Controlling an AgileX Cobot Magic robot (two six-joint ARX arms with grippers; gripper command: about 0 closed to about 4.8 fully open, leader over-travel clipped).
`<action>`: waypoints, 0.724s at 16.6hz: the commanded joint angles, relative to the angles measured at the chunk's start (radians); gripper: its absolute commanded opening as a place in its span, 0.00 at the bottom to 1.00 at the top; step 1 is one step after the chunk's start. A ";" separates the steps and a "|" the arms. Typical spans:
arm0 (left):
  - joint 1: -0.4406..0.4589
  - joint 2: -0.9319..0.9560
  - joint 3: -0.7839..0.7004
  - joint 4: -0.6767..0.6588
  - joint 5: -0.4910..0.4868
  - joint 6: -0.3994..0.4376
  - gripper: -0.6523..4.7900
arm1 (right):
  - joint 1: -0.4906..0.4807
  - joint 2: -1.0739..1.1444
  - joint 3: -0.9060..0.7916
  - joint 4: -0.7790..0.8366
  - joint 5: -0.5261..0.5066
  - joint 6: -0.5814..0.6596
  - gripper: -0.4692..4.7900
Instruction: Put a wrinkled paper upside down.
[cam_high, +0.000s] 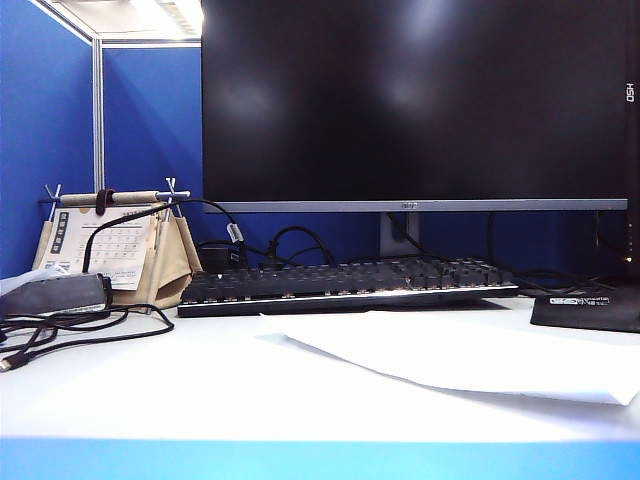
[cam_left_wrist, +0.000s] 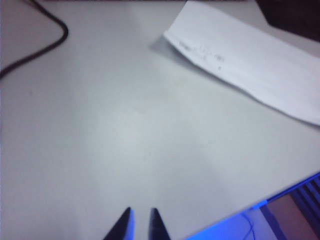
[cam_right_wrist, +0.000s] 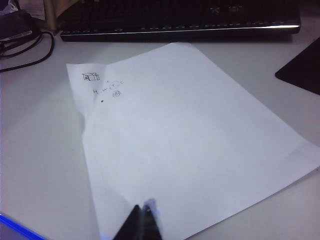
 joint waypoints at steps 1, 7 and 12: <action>0.000 0.001 0.001 0.048 0.010 -0.037 0.22 | 0.002 0.000 -0.003 0.026 0.009 -0.002 0.08; 0.000 0.001 0.005 0.052 0.088 -0.064 0.22 | 0.002 0.000 -0.002 0.160 -0.059 0.002 0.08; 0.000 0.001 0.096 0.313 0.427 -0.190 0.22 | -0.004 0.005 0.169 0.278 -0.056 -0.011 0.09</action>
